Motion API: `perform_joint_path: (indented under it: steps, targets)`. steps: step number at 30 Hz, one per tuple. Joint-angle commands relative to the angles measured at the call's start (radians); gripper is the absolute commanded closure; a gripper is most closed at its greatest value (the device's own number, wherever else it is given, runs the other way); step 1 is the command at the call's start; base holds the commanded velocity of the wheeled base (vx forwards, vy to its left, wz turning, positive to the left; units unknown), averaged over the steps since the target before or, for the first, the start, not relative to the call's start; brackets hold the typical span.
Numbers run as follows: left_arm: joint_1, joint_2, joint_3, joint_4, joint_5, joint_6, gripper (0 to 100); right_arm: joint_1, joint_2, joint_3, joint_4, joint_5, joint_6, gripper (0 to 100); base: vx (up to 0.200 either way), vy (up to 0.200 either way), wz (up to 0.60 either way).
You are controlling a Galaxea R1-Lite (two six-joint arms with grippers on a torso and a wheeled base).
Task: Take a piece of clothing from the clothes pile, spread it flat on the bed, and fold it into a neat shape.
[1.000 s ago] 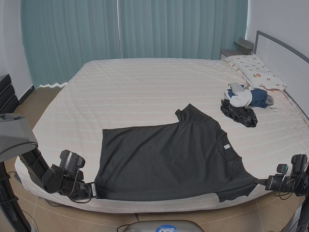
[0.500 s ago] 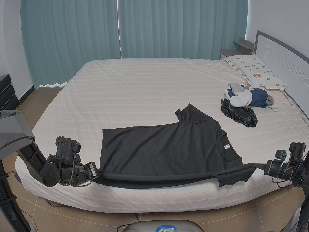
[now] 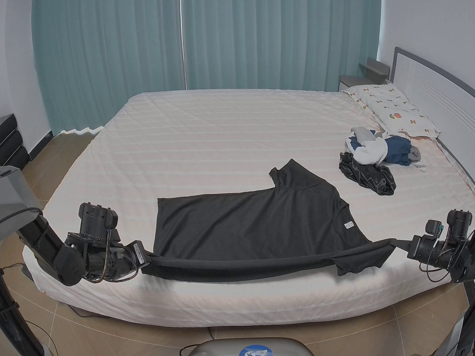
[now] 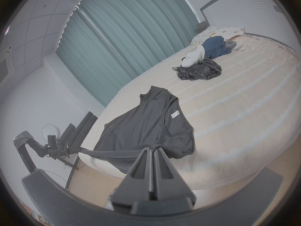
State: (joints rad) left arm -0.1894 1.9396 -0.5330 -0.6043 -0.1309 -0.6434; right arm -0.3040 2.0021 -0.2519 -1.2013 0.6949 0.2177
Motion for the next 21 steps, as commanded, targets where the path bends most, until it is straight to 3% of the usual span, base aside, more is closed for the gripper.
perform_joint_path:
  steps: [1,11,21]
  targets:
    - [-0.004,-0.068,0.03,0.0,-0.001,-0.002,100,-0.007,-0.043,0.023,-0.003,0.0,0.005,100,0.0,0.0,0.0]
    - [-0.004,-0.059,0.053,-0.002,-0.003,-0.002,100,-0.001,-0.022,0.036,0.002,-0.002,0.005,100,0.0,0.0,0.0]
    - [0.004,0.035,-0.059,0.003,-0.001,-0.004,100,0.008,0.067,-0.056,0.006,-0.005,0.005,100,0.0,0.0,0.0]
